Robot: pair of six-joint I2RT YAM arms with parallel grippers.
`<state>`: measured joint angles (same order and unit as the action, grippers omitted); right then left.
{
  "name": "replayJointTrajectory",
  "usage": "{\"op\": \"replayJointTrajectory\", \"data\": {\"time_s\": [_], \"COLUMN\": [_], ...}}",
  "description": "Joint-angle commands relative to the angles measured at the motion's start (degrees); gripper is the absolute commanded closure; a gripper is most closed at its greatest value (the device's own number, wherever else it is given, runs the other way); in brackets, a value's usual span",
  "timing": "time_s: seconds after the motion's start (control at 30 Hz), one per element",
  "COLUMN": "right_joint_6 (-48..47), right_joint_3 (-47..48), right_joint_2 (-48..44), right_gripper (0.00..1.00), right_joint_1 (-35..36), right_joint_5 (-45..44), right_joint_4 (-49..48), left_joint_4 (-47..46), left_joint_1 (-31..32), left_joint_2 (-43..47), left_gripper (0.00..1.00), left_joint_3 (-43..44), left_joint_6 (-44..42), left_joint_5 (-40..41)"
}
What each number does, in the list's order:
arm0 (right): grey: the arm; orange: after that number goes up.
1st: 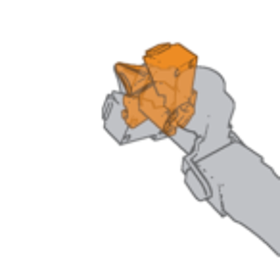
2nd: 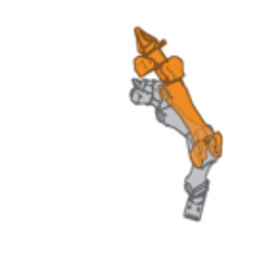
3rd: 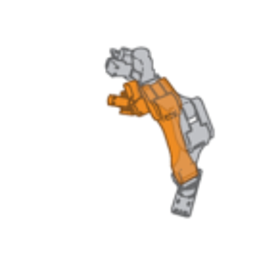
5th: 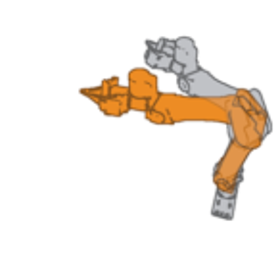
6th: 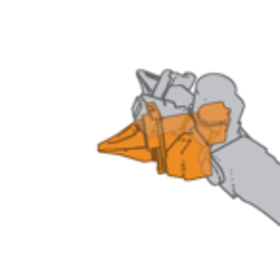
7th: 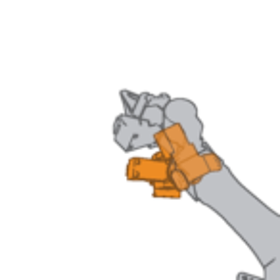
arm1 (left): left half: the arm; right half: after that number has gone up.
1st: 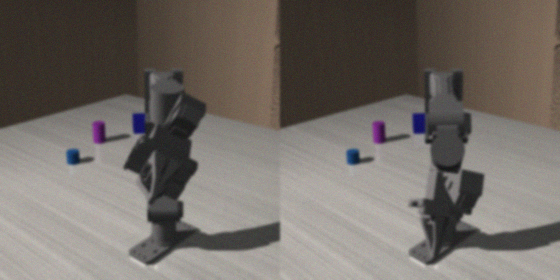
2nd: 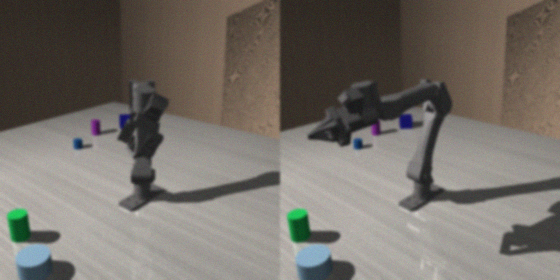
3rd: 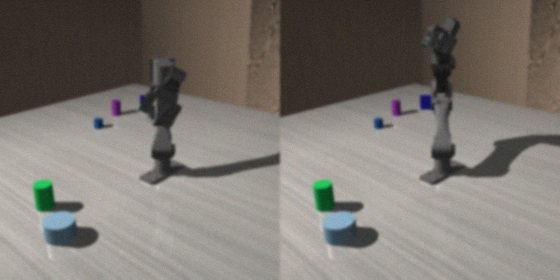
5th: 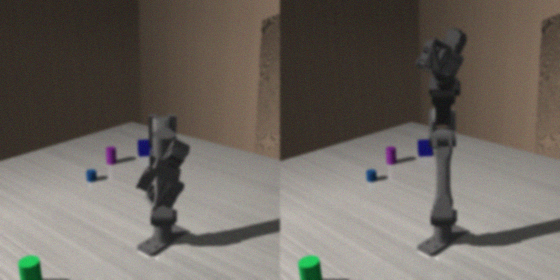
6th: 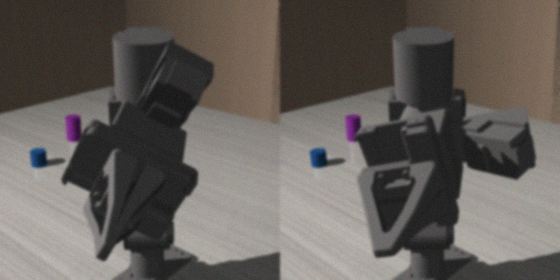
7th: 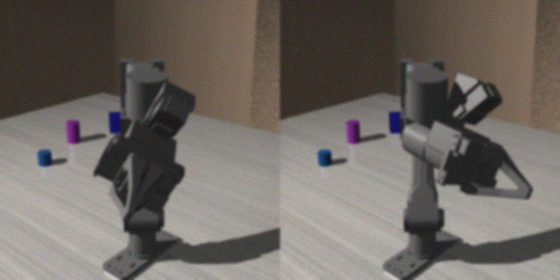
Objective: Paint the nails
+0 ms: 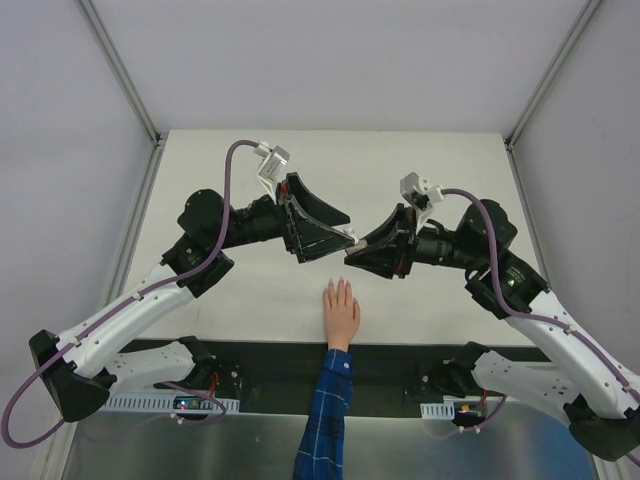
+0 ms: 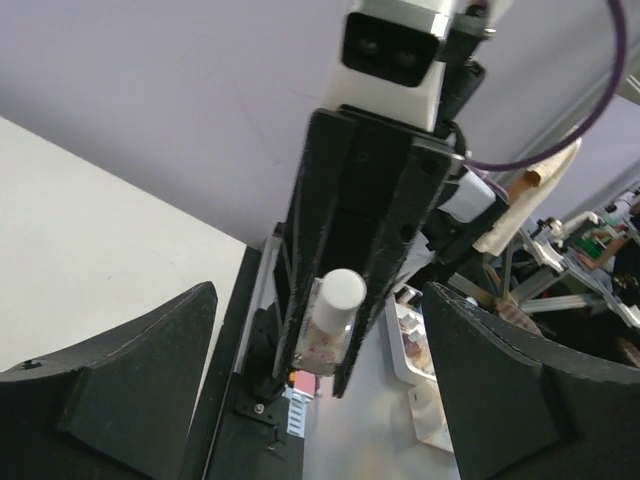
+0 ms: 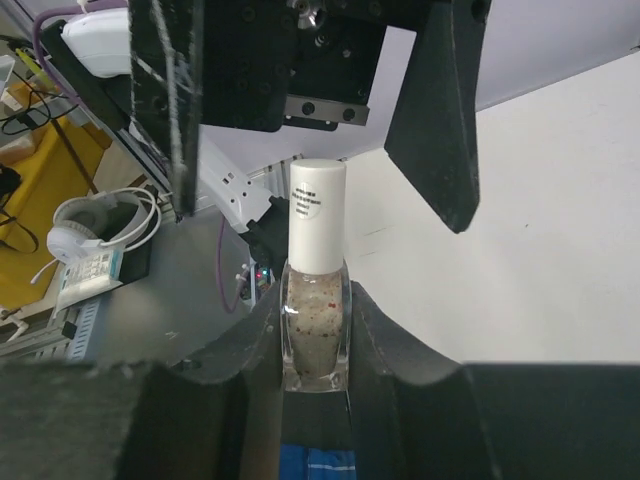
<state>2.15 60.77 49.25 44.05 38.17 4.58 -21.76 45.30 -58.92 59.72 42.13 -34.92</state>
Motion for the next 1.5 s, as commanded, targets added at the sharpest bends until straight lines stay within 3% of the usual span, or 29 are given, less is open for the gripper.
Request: {"op": "replayJointTrajectory", "data": {"time_s": [0.0,0.07,0.53,0.77,0.8,0.9,0.93,0.97,1.0,1.03,1.13,1.43,1.47], "right_joint_6": [2.5,2.7,4.0,2.0,1.3,-7.6,-10.2,-14.5,-15.8,-17.0,-21.0,-22.8,-22.7], "right_joint_3": [-1.3,-2.0,-3.2,-3.3,-3.0,0.0,0.7,1.3,1.6,1.9,2.2,0.9,0.5], "right_joint_2": [0.4,0.4,0.5,0.8,0.8,0.8,0.8,0.9,1.5,3.1,6.1,6.0,5.6], "right_gripper": [1.00,1.00,1.00,1.00,0.99,1.00,1.00,1.00,1.00,1.00,1.00,1.00,1.00], "right_joint_1": [-1.2,-2.2,-4.4,-4.2,-4.2,3.6,7.5,15.8,19.5,22.1,27.4,26.9,25.9], "right_joint_5": [4.8,4.8,5.2,1.2,-0.2,-17.1,-36.3,-48.4,-59.0,-75.1,-84.6,-62.7,-59.7], "right_joint_4": [-6.7,-7.1,-10.1,-7.8,-7.0,1.8,4.8,5.0,4.9,3.8,-0.6,-4.0,-4.1], "left_joint_4": [-8.8,-8.7,-3.0,6.6,7.9,13.9,16.3,18.8,24.9,27.7,35.2,36.3,36.3], "left_joint_1": [-0.1,-0.1,-0.1,-0.1,0.0,0.9,2.5,3.6,4.8,6.1,8.9,9.0,9.0], "left_joint_2": [0.3,0.3,-2.6,-3.9,-3.8,-3.8,-3.9,-4.1,-5.0,-5.5,-8.6,-8.7,-8.2], "left_gripper": [0.21,0.27,0.40,0.85,0.98,1.00,1.00,1.00,1.00,1.00,1.00,1.00,0.86], "left_joint_3": [0.3,0.0,3.4,7.0,7.8,9.0,9.7,11.7,13.0,14.4,18.5,19.8,20.0], "left_joint_6": [1.9,1.9,1.6,-0.7,-1.0,-1.7,-2.4,-2.8,-3.2,-3.2,-0.4,0.4,-0.5], "left_joint_5": [-6.2,-6.0,-5.3,-0.5,1.2,9.8,13.2,17.8,26.4,31.3,40.9,39.4,38.1]}}
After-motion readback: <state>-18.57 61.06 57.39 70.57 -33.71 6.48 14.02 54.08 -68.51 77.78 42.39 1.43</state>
